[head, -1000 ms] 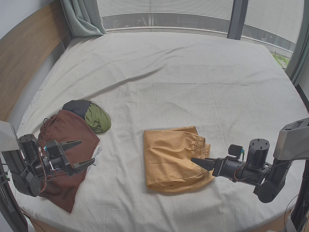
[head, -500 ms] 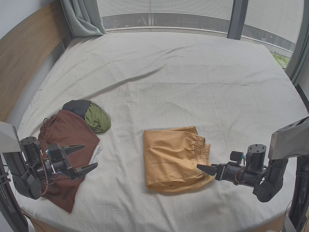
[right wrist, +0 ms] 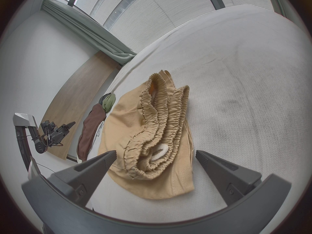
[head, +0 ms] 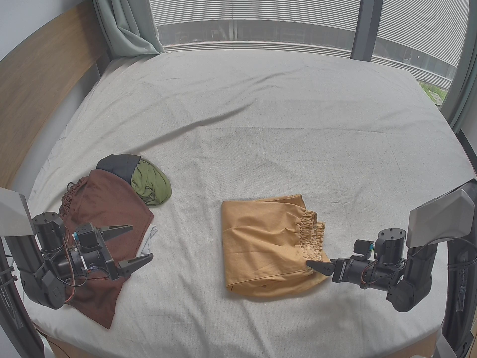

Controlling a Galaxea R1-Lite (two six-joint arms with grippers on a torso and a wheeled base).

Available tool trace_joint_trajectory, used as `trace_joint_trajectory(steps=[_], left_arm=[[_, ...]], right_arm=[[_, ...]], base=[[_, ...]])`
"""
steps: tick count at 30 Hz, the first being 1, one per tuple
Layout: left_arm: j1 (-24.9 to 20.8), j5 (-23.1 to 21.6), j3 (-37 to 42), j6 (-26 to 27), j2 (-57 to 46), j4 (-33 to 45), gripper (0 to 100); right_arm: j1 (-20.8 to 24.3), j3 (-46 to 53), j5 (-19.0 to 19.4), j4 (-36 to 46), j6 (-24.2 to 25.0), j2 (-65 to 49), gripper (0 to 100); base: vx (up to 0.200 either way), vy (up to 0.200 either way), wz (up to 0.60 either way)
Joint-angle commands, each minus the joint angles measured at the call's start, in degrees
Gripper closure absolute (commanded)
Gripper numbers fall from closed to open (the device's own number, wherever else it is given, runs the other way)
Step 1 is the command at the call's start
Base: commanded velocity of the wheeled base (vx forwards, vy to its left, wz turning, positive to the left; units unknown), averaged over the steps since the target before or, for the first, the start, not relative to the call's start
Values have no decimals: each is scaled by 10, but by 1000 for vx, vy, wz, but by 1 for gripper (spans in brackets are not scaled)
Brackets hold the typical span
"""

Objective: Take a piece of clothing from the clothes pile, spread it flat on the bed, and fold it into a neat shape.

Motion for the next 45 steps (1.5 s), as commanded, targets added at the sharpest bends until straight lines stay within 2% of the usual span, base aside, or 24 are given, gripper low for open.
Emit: trace_joint_trajectory(steps=[1, 11, 23, 37, 38, 45], left_arm=[[-3, 0, 2, 0, 3, 0, 0], [-13, 2, 7, 0, 3, 0, 0], [-9, 2, 6, 0, 0, 0, 0], [-6, 1, 3, 0, -1, 0, 0], [-6, 2, 3, 0, 0, 0, 0], [-6, 2, 5, 0, 0, 0, 0]], right_arm=[[-1, -4, 0, 0, 0, 14, 0], [22, -14, 1, -1, 9, 25, 0], [70, -45, 0, -2, 60, 25, 0], [71, -54, -3, -3, 60, 45, 0], [71, -54, -3, -3, 60, 45, 100], [72, -54, -3, -3, 60, 45, 100]], base=[[0, 0, 0], [0, 0, 0], [0, 0, 0], [0, 0, 0], [0, 0, 0], [0, 0, 0]])
